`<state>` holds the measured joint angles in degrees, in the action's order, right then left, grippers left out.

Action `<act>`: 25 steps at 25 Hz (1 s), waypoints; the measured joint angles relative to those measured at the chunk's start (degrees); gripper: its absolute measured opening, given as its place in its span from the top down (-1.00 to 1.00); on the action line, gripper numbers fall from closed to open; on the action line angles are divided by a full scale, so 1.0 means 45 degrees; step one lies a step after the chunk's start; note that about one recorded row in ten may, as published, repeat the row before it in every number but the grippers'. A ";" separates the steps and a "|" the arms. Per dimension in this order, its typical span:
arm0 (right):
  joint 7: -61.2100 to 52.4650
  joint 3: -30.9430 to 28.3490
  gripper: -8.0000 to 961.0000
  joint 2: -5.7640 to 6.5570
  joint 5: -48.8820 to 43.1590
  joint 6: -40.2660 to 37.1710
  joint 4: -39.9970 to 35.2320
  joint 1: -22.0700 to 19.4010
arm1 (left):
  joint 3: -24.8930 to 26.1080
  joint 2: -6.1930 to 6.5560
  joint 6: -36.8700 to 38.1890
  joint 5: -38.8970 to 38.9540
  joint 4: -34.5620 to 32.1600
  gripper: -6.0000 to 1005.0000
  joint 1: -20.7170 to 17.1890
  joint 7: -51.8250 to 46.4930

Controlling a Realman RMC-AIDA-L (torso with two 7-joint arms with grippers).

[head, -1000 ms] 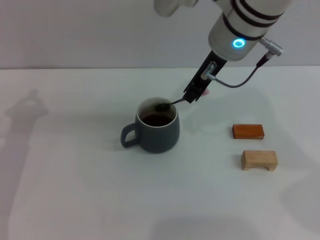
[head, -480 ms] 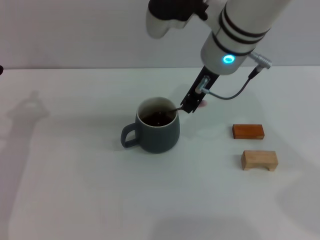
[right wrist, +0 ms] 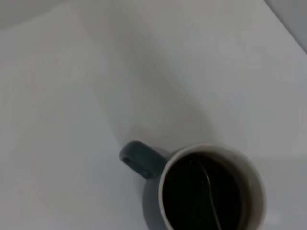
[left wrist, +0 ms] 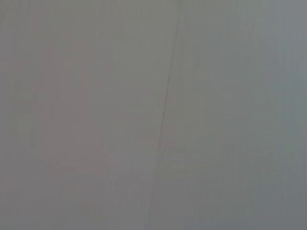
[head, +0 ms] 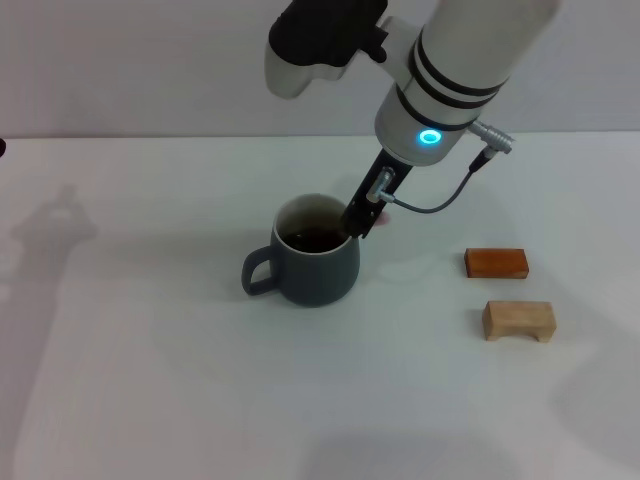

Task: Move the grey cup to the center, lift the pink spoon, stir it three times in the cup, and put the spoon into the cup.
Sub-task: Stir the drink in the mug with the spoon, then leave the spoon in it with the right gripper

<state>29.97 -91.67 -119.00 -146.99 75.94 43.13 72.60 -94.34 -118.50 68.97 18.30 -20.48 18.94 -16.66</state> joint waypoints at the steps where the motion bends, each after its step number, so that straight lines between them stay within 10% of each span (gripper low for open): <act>1: 0.0000 0.0000 0.77 0.0000 0.0000 0.0000 0.0000 0.0000 | 0.0000 0.0000 0.0000 0.0000 0.0000 0.99 0.0000 0.0000; 25: 0.0079 0.0631 0.76 -0.0031 0.0046 -0.0381 -0.0348 0.0458 | -0.0071 -0.0015 0.0061 0.0059 0.0079 0.99 0.0070 -0.0011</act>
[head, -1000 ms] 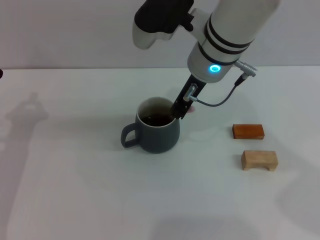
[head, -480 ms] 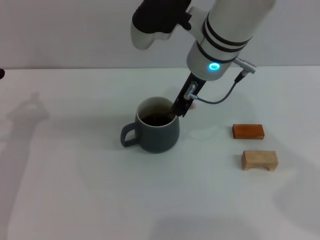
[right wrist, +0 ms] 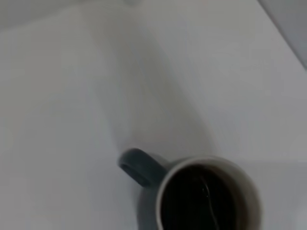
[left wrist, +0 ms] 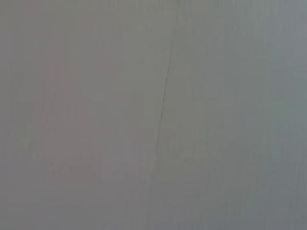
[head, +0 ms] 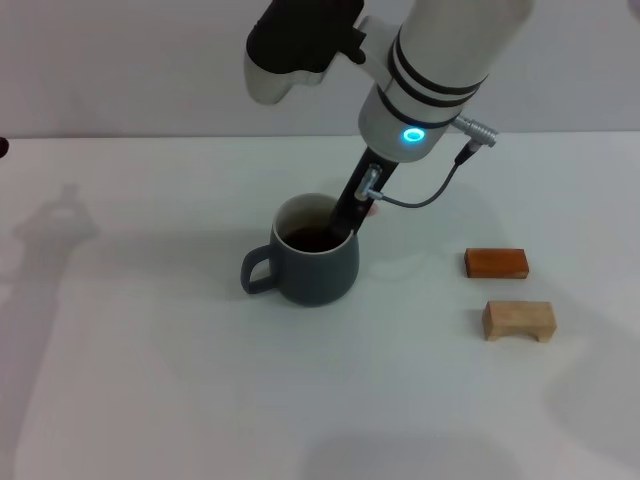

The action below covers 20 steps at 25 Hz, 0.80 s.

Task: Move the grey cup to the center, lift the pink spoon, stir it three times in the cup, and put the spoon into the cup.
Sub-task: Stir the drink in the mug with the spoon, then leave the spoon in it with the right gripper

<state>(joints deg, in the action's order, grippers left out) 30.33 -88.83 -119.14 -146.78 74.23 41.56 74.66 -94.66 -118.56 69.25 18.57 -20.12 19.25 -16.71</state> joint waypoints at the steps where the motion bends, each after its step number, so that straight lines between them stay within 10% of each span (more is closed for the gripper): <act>1: -0.0027 0.0004 0.77 0.0001 -0.0072 0.0043 -0.0005 0.0008 | 0.0000 0.0000 0.0000 0.0000 0.0000 0.99 0.0000 0.0000; 20: -0.0234 -0.0058 0.77 0.0027 -0.0502 0.0020 -0.0074 0.0010 | -0.0018 -0.0012 0.0002 -0.0064 0.0163 0.99 -0.0016 -0.0103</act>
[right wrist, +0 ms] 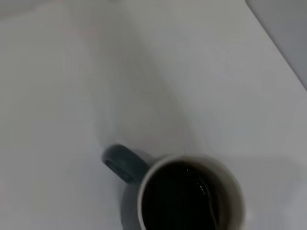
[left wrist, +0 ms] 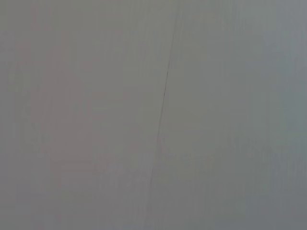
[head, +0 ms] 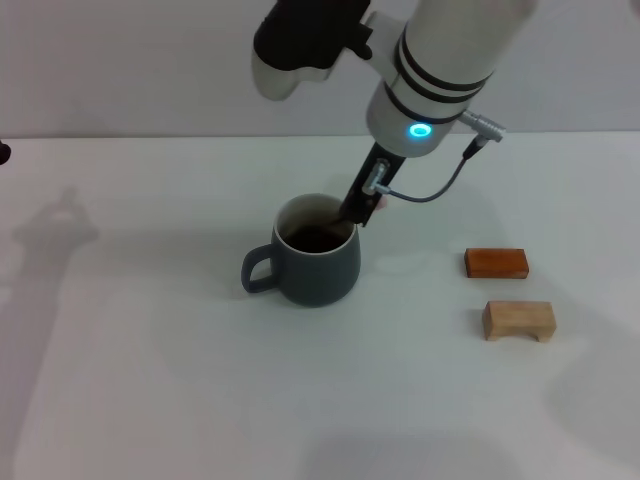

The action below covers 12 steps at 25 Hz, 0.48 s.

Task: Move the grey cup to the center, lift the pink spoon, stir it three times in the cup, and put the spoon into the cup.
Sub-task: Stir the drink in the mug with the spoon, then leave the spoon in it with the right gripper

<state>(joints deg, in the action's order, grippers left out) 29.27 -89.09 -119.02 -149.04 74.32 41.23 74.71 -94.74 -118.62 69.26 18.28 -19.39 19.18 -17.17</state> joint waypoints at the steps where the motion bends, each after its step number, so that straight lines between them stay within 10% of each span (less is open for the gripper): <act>1: 0.0000 0.0000 0.77 0.0000 0.0000 0.0000 0.0000 0.0000 | -0.0001 -0.0002 0.0000 -0.0001 0.0004 0.99 0.0001 0.0000; 12: 0.0154 0.0042 0.77 0.0007 0.0857 -0.0040 0.0203 -0.0017 | -0.0002 -0.0008 -0.0002 0.0043 0.0013 0.99 0.0016 -0.0006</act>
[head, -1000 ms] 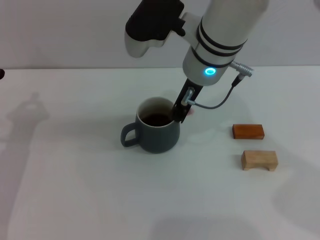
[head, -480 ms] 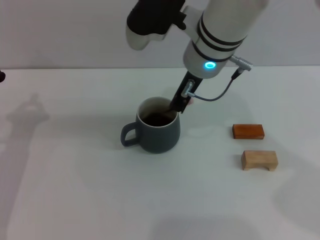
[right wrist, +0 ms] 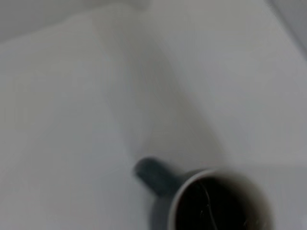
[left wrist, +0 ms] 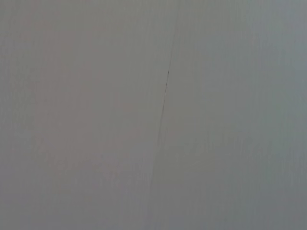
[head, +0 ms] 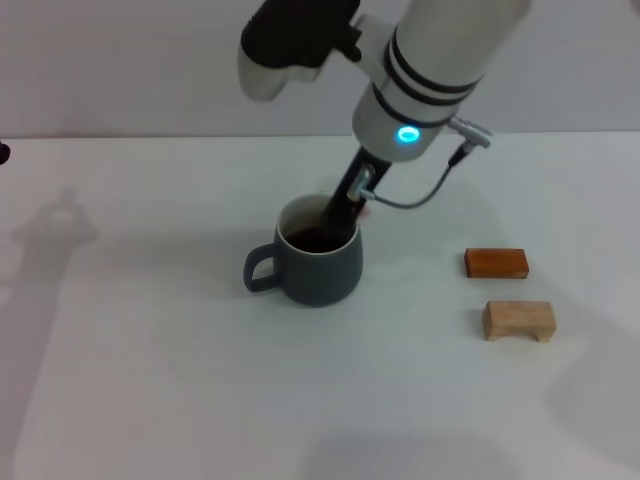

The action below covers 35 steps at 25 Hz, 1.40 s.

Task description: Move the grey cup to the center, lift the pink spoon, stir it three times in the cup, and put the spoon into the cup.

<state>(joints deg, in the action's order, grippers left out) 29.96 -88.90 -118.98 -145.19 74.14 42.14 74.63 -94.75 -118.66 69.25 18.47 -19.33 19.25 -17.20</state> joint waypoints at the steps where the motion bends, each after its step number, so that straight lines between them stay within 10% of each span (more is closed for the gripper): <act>1: -0.0060 -0.0013 0.77 0.0007 -0.0204 -0.0224 -0.0021 -0.0004 | 0.0000 -0.0003 0.0000 -0.0004 0.0000 0.99 0.0000 -0.0001; 26: 0.0200 0.0087 0.97 0.0030 -0.0890 -0.1058 0.0548 -0.0461 | 0.0001 -0.0019 -0.0097 0.0021 0.0095 0.99 0.0235 -0.0007; 35: 0.1984 0.0220 0.93 0.0051 -0.1402 -0.6288 0.4293 -0.4977 | 0.0001 -0.0018 -0.0047 0.0085 0.0157 0.99 0.0325 -0.0163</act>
<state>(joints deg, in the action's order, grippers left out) 38.89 -87.91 -118.76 -151.50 45.85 61.46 52.24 -94.74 -118.74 69.04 18.86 -18.62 20.71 -17.93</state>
